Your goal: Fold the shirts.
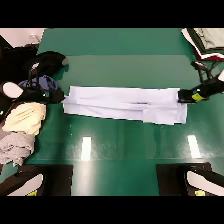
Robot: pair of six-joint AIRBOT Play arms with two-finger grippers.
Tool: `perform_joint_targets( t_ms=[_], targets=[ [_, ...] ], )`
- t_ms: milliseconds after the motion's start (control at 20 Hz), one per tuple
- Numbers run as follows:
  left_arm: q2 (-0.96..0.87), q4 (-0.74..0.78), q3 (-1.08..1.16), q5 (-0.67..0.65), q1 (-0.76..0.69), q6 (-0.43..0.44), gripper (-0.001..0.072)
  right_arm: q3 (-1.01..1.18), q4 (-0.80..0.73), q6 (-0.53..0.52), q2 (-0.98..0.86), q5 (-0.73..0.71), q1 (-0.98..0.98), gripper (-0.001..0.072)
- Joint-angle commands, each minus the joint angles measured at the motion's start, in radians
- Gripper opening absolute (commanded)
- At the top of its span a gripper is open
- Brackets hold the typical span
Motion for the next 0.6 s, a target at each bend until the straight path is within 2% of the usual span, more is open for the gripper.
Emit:
perform_joint_targets(
  t_ms=[0, 50, 100, 150, 200, 300, 500, 550],
  targets=[
    [-0.132, -0.002, 0.097, 0.089, 0.0, -0.07, 0.0025, 0.092, 0.005, 0.031, -0.146, -0.067, 0.006, 0.0027],
    [-0.159, -0.002, 0.119, 0.112, 0.0, -0.096, 0.0026, 0.116, 0.032, 0.031, -0.174, -0.084, 0.005, 0.0063],
    [-0.175, -0.001, 0.136, 0.134, 0.0, -0.117, 0.009, 0.139, 0.078, 0.03, -0.199, -0.106, 0.001, 0.0224],
    [-0.186, -0.002, 0.151, 0.157, 0.0, -0.135, 0.0376, 0.16, 0.126, 0.029, -0.217, -0.125, -0.002, 0.0351],
    [-0.189, -0.001, 0.166, 0.165, 0.0, -0.152, 0.0558, 0.185, 0.171, 0.027, -0.232, -0.131, -0.014, 0.0378],
    [-0.188, -0.001, 0.204, 0.146, 0.0, -0.141, 0.0544, 0.225, 0.262, -0.029, -0.243, -0.1, -0.047, 0.0378],
    [-0.188, -0.009, 0.243, -0.048, -0.001, -0.078, 0.0542, 0.213, 0.315, -0.144, -0.24, 0.079, -0.174, 0.0393],
    [-0.188, -0.009, 0.241, -0.089, -0.001, -0.062, 0.0496, 0.184, 0.316, -0.159, -0.24, 0.104, -0.21, 0.0501]
  ],
)
